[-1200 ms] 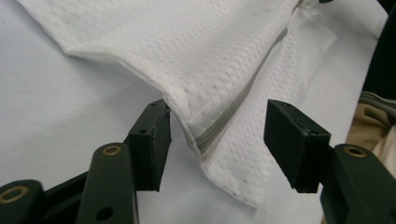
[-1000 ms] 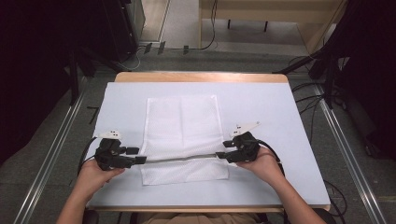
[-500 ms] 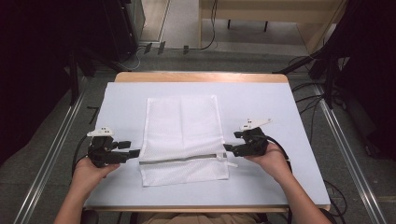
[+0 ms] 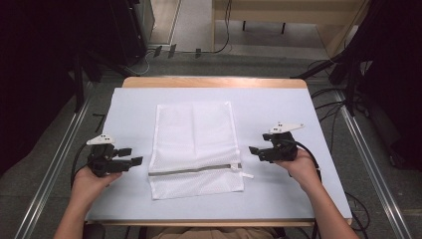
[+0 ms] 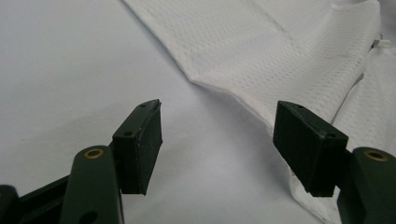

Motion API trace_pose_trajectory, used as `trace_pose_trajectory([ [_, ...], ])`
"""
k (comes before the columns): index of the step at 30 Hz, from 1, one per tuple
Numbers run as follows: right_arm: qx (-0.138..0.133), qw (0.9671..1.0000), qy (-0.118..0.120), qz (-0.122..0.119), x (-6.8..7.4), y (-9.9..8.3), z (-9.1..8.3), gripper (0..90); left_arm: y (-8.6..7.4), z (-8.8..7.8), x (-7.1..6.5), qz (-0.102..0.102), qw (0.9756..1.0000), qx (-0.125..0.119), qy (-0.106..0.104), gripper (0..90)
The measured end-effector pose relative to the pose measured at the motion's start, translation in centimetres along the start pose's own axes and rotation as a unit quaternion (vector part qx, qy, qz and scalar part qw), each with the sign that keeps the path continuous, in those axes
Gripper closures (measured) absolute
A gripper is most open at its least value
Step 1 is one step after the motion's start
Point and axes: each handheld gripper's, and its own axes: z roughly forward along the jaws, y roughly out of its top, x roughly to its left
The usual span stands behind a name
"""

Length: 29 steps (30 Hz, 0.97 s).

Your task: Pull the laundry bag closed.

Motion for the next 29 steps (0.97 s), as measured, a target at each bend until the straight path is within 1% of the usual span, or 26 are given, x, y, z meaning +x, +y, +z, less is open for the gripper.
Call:
trace_pose_trajectory([
  [3,-0.001,0.9999,-0.011,0.007,-0.6,-0.3,-0.1,23.1,0.0,0.1,0.2,0.002,1.0,0.001,0.005,32.8],
  [4,-0.001,0.9999,-0.011,0.007,-0.6,-0.3,-0.1,23.1,0.0,0.1,0.3,0.002,1.0,0.001,0.004,32.8],
  [5,0.002,0.9999,-0.012,0.003,-0.8,-0.4,-0.1,21.0,0.0,0.1,0.4,-0.001,1.0,0.0,0.006,32.2],
  [6,0.002,0.9999,-0.012,0.003,-0.8,-0.4,-0.1,21.0,0.0,0.1,0.4,-0.001,1.0,0.0,0.006,31.8],
  [7,0.002,0.9998,-0.015,0.008,-1.0,-0.5,-0.2,21.1,0.0,0.2,0.5,-0.007,0.9999,-0.001,0.009,31.1],
  [8,0.002,0.9998,-0.015,0.008,-1.0,-0.5,-0.2,21.1,0.0,0.2,0.6,-0.008,0.9999,-0.001,0.009,31.1],
  [9,0.005,0.9997,-0.018,0.014,-1.2,-0.6,-0.2,21.1,0.0,0.2,0.7,-0.008,0.9999,0.001,0.009,30.9],
  [11,0.005,0.9997,-0.02,0.012,-1.2,-0.6,-0.2,21.1,0.0,0.2,0.8,-0.013,0.9998,-0.002,0.012,30.8],
  [16,0.011,0.9995,-0.025,0.015,-1.4,-0.8,-0.1,21.2,0.0,0.3,1.1,-0.019,0.9997,0.001,0.016,28.6],
  [18,0.011,0.9995,-0.025,0.014,-1.4,-0.8,-0.1,21.2,0.0,0.4,1.0,-0.02,0.9996,0.002,0.019,28.4],
  [26,0.013,0.9994,-0.03,0.013,-1.5,-0.8,-0.1,21.2,0.0,0.6,1.0,-0.02,0.9996,0.003,0.022,27.5],
  [29,0.018,0.9993,-0.031,0.012,-1.6,-0.9,0.0,21.2,-0.1,0.8,0.9,-0.018,0.9995,0.008,0.023,26.8],
])
